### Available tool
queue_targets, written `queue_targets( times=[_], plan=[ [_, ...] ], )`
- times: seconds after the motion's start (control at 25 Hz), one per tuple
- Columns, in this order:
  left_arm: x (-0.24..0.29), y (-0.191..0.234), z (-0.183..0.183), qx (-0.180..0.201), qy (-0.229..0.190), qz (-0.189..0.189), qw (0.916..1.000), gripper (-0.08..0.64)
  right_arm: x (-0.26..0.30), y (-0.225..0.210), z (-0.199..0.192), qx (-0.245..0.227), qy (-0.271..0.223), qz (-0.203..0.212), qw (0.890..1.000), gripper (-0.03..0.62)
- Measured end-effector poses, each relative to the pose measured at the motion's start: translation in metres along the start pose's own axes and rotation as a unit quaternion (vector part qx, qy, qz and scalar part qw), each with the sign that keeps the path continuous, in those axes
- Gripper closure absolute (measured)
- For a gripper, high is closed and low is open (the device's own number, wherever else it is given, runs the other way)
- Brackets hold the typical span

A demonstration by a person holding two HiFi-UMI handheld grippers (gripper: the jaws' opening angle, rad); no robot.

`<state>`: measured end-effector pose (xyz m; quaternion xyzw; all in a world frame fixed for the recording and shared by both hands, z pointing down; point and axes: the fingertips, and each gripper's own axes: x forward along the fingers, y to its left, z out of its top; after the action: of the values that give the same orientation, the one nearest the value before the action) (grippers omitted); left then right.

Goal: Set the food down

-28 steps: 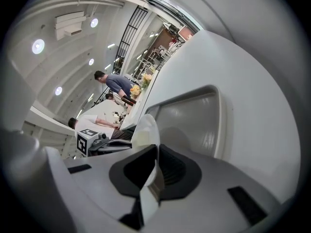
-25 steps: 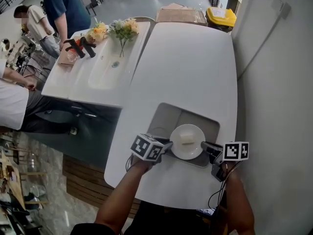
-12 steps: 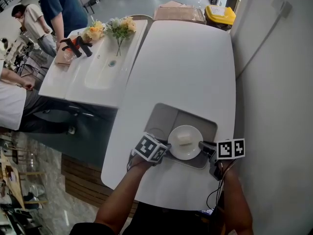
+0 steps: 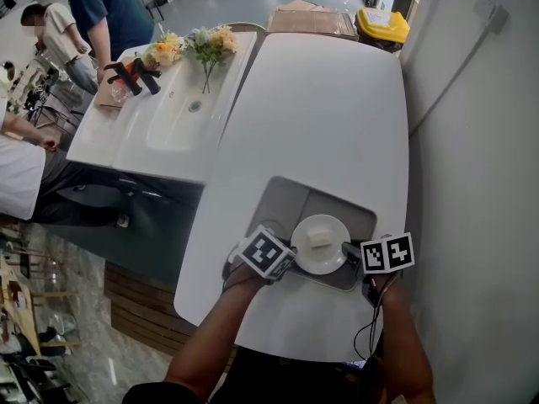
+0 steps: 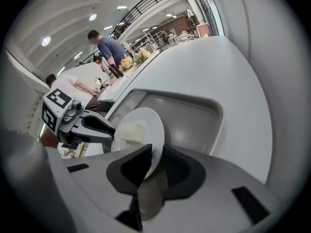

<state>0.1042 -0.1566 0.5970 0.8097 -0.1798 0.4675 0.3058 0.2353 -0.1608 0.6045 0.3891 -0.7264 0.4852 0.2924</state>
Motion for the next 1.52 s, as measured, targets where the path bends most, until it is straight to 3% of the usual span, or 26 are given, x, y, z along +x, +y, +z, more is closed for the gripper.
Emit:
queue_targets(
  times=[0.32,0.4,0.48,0.56,0.64,0.72,0.8,0.92,1.12,1.24,1.52],
  plan=[
    [-0.004,0.007,-0.005,0.074,0.026,0.069,0.9945,0.5,-0.001,-0.003,0.005,-0.078,-0.002,-0.054,0.995,0.502],
    [-0.014,0.014,-0.007,0.084,-0.003,0.092,0.9922,0.5,-0.012,-0.004,0.01,-0.092,-0.041,-0.053,0.993,0.505],
    [-0.032,0.011,-0.006,0.078,-0.082,0.086,0.9898,0.5,-0.039,0.01,0.021,-0.095,-0.13,-0.008,0.987,0.542],
    [-0.06,-0.008,-0.002,0.061,-0.197,0.046,0.9773,0.516,-0.078,0.042,0.028,-0.086,-0.242,0.088,0.963,0.574],
    [-0.084,-0.037,-0.006,0.041,-0.297,-0.009,0.954,0.541,-0.112,0.078,0.019,-0.086,-0.317,0.172,0.929,0.582],
    [-0.1,-0.07,-0.024,0.031,-0.356,-0.061,0.9319,0.549,-0.131,0.112,-0.008,-0.117,-0.343,0.205,0.909,0.586],
    [-0.112,-0.102,-0.045,0.043,-0.388,-0.093,0.916,0.554,-0.138,0.147,-0.04,-0.16,-0.349,0.211,0.899,0.587],
    [-0.124,-0.141,-0.08,0.075,-0.403,-0.133,0.9022,0.554,-0.138,0.191,-0.084,-0.184,-0.36,0.208,0.891,0.588],
    [-0.138,-0.183,-0.134,0.125,-0.381,-0.211,0.8913,0.554,-0.141,0.248,-0.14,-0.168,-0.392,0.163,0.89,0.589],
    [-0.165,-0.191,-0.165,0.152,-0.38,-0.24,0.8801,0.554,-0.144,0.286,-0.159,-0.165,-0.414,0.143,0.884,0.589],
    [-0.178,-0.172,-0.239,0.134,-0.369,-0.273,0.8783,0.554,-0.125,0.346,-0.188,-0.155,-0.428,0.13,0.881,0.589]
  ],
)
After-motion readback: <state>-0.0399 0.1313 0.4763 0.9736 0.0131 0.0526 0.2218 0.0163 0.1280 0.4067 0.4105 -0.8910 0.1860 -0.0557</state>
